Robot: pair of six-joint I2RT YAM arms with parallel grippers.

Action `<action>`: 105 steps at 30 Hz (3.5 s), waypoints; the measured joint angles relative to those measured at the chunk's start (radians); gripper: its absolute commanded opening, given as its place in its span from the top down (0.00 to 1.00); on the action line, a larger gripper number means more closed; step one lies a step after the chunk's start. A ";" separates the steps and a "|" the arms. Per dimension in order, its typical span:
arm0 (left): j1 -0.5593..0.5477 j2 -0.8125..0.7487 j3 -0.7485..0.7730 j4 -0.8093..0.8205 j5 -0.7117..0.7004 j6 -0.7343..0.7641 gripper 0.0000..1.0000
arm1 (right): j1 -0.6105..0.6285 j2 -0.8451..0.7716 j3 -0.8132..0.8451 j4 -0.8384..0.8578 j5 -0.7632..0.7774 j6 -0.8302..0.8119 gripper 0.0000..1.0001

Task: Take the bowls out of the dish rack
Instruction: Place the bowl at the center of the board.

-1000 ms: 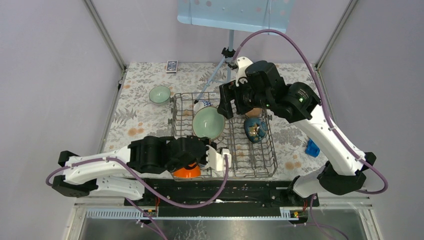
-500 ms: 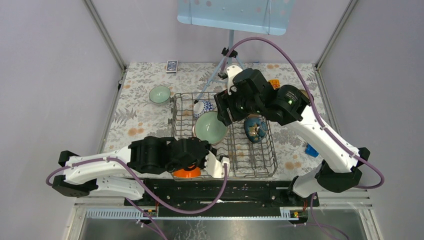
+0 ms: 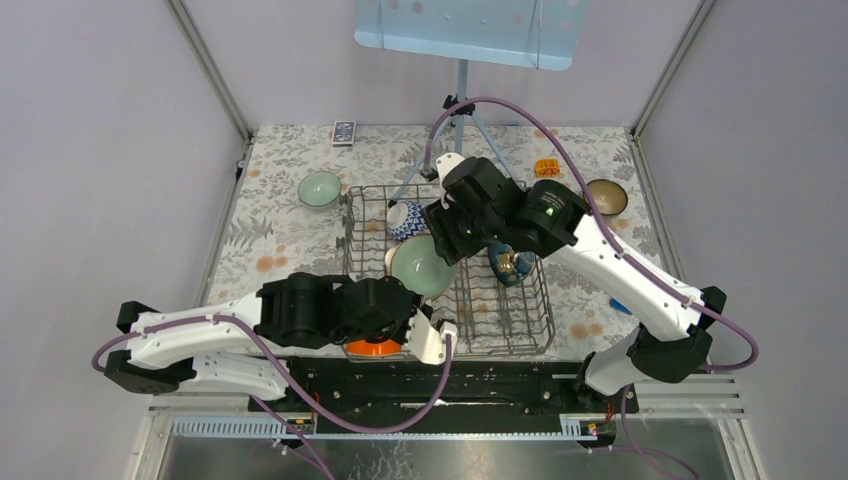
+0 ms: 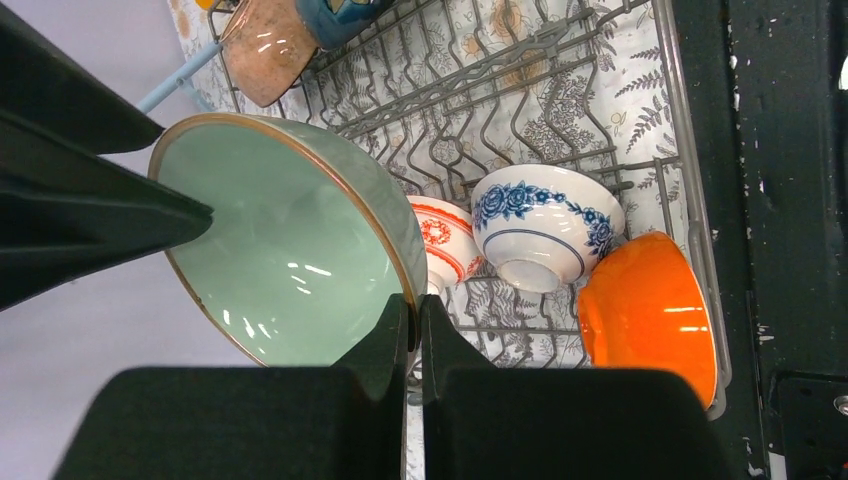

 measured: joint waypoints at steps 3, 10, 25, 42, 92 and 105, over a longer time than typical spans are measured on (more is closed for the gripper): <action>0.000 0.000 0.000 0.000 0.007 0.000 1.00 | 0.000 0.000 -0.029 0.001 0.006 0.000 0.44; 0.000 0.000 -0.001 0.000 0.016 -0.002 1.00 | 0.000 0.004 -0.054 0.016 0.004 0.001 0.50; 0.000 -0.009 -0.029 -0.001 0.019 -0.002 1.00 | 0.001 0.031 -0.055 0.030 -0.007 0.002 0.57; 0.000 -0.015 -0.032 -0.001 0.019 -0.003 1.00 | 0.011 0.031 -0.060 0.031 -0.032 0.004 0.72; 0.006 -0.061 -0.127 0.692 -0.187 -0.475 0.01 | -0.151 -0.349 -0.547 0.268 0.267 0.155 1.00; 0.456 0.093 -0.203 0.653 -0.023 -1.608 0.01 | -0.151 -0.463 -0.671 0.317 0.241 0.247 1.00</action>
